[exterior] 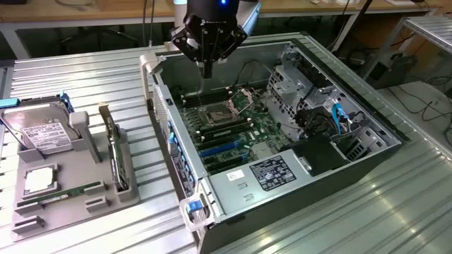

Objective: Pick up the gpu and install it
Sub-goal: 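Reach for the gpu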

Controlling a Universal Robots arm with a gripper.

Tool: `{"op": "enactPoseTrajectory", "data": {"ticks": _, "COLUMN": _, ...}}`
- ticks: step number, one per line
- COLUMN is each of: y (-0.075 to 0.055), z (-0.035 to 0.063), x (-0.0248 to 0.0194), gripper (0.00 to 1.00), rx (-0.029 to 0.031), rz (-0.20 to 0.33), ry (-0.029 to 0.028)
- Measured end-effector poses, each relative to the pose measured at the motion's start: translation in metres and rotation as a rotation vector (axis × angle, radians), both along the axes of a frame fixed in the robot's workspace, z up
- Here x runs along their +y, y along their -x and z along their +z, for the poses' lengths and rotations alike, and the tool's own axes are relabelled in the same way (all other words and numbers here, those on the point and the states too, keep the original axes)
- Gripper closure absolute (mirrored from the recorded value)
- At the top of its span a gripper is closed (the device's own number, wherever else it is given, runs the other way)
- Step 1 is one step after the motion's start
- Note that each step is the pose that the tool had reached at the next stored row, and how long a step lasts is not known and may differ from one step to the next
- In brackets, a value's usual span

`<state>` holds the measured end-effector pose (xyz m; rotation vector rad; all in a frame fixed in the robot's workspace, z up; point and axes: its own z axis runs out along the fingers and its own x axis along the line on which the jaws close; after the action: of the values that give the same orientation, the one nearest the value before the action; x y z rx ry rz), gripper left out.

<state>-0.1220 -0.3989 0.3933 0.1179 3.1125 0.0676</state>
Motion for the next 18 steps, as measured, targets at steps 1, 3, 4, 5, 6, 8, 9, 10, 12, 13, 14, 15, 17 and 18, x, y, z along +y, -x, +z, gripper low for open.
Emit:
{"op": "enactPoseTrajectory", "data": {"ticks": 1, "y": 0.000, "z": 0.0000, "x": 0.0000, "gripper": 0.89, "rx": 0.0000, "rz": 0.000, "ry": 0.0000}}
{"op": "enactPoseTrajectory", "data": {"ticks": 3, "y": 0.000, "z": 0.0000, "x": 0.0000, "gripper": 0.89, "rx": -0.0001, "rz": 0.000, "ry": 0.0000}}
{"op": "enactPoseTrajectory", "data": {"ticks": 4, "y": 0.000, "z": 0.0000, "x": 0.0000, "gripper": 0.89, "rx": 0.0000, "rz": 0.000, "ry": 0.0000}}
{"op": "enactPoseTrajectory", "data": {"ticks": 5, "y": 0.000, "z": 0.0000, "x": 0.0000, "gripper": 0.89, "rx": 0.0000, "rz": 0.000, "ry": 0.0000}}
{"op": "enactPoseTrajectory", "data": {"ticks": 6, "y": 0.000, "z": 0.0000, "x": 0.0000, "gripper": 0.89, "rx": 0.0000, "rz": 0.000, "ry": 0.0000}}
{"op": "enactPoseTrajectory", "data": {"ticks": 8, "y": 0.000, "z": 0.0000, "x": 0.0000, "gripper": 0.89, "rx": 0.0000, "rz": 0.000, "ry": 0.0000}}
{"op": "enactPoseTrajectory", "data": {"ticks": 9, "y": 0.000, "z": 0.0000, "x": 0.0000, "gripper": 0.89, "rx": 0.0000, "rz": 0.000, "ry": 0.0000}}
{"op": "enactPoseTrajectory", "data": {"ticks": 10, "y": 0.000, "z": 0.0000, "x": 0.0000, "gripper": 0.89, "rx": 0.0000, "rz": 0.000, "ry": 0.0000}}
{"op": "enactPoseTrajectory", "data": {"ticks": 12, "y": 0.006, "z": 0.0001, "x": -0.0007, "gripper": 0.89, "rx": 0.0000, "rz": 0.000, "ry": 0.0001}}
{"op": "enactPoseTrajectory", "data": {"ticks": 13, "y": 0.012, "z": 0.0000, "x": -0.0017, "gripper": 0.89, "rx": 0.0000, "rz": 0.000, "ry": 0.0000}}
{"op": "enactPoseTrajectory", "data": {"ticks": 14, "y": 0.028, "z": 0.0000, "x": -0.0042, "gripper": 0.89, "rx": 0.0000, "rz": 0.000, "ry": 0.0000}}
{"op": "enactPoseTrajectory", "data": {"ticks": 15, "y": 0.040, "z": 0.0000, "x": -0.0058, "gripper": 0.89, "rx": -0.0001, "rz": 0.000, "ry": 0.0000}}
{"op": "enactPoseTrajectory", "data": {"ticks": 17, "y": 0.051, "z": 0.0000, "x": -0.0070, "gripper": 0.89, "rx": 0.0000, "rz": 0.000, "ry": 0.0000}}
{"op": "enactPoseTrajectory", "data": {"ticks": 18, "y": 0.055, "z": 0.0000, "x": -0.0074, "gripper": 0.89, "rx": -0.0001, "rz": 0.000, "ry": -0.0001}}
